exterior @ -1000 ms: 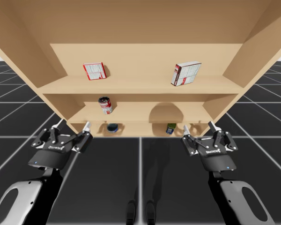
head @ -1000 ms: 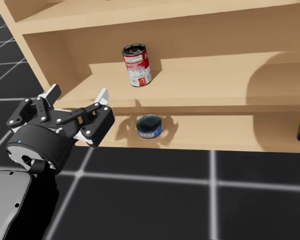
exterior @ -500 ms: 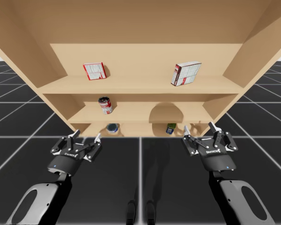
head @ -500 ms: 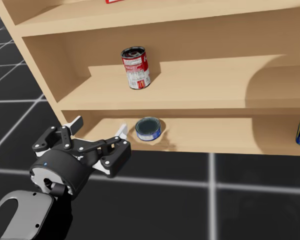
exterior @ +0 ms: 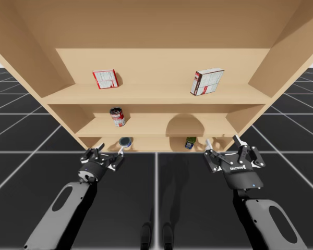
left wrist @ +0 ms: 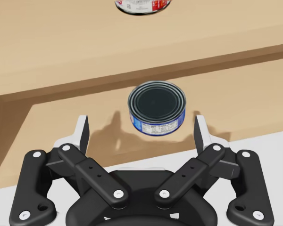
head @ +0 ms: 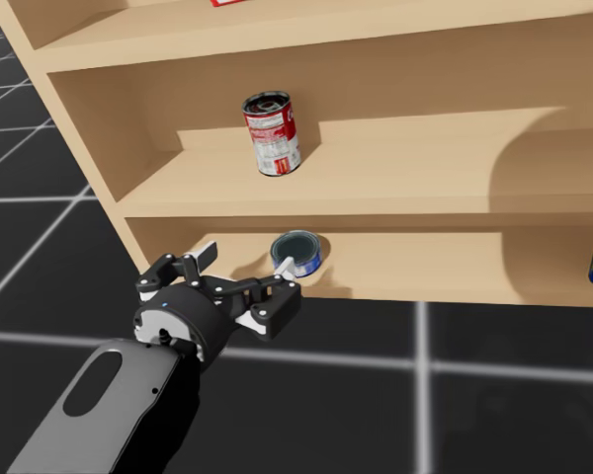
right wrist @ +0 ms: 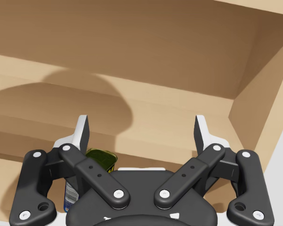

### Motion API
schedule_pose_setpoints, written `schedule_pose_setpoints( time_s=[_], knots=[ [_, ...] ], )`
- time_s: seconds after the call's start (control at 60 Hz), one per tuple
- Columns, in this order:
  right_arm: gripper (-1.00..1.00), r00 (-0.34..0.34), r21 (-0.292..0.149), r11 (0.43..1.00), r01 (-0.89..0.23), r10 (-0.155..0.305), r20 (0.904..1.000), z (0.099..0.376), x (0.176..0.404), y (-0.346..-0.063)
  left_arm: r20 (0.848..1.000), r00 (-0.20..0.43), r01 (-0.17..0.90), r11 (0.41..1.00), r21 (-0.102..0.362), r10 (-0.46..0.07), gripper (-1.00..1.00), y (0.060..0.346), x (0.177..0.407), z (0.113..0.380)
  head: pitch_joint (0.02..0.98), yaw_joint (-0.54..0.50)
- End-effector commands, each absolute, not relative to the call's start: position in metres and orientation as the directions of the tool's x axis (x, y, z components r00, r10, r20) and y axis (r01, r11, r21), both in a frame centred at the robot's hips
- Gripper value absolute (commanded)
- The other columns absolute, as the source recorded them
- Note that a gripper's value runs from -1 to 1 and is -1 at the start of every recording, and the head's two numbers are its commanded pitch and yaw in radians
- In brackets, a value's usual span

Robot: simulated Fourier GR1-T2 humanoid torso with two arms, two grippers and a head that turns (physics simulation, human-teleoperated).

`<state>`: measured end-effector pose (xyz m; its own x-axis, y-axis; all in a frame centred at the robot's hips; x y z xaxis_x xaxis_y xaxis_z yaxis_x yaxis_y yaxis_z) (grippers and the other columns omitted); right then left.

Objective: Look through the shelves, find the tuna can, and take it.

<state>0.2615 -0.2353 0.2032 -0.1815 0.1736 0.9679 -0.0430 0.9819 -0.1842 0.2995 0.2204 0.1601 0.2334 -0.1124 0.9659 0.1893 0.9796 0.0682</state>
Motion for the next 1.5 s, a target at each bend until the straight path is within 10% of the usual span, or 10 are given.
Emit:
schedule_pose_setpoints(
  time_s=[0.017, 1.367, 1.433, 1.5],
  knots=[
    [-1.0, -0.182, -0.179, 0.983, -0.044, 0.169, 0.9688, 0.203, 0.262, -0.236, 0.961, 0.253, 0.209, 0.976, 0.057, -0.11, -1.0, 0.21, 0.316, 0.154, 0.732, 0.26],
    [-1.0, -0.183, -0.157, 0.987, -0.045, 0.146, 0.9721, 0.206, 0.262, -0.241, 0.902, 0.418, 0.201, 0.979, 0.021, -0.106, -0.94, 0.195, 0.395, 0.103, 0.724, 0.24],
    [-1.0, -0.184, -0.157, 0.987, -0.045, 0.146, 0.972, 0.206, 0.262, -0.241, 0.903, 0.416, 0.204, 0.979, 0.023, -0.108, -0.34, 0.195, 0.395, 0.103, 0.723, 0.24],
    [-1.0, -0.184, -0.156, 0.987, -0.044, 0.146, 0.972, 0.206, 0.262, -0.241, 0.907, 0.407, 0.204, 0.979, 0.026, -0.109, 0.84, 0.195, 0.392, 0.106, 0.722, 0.24]
  ],
)
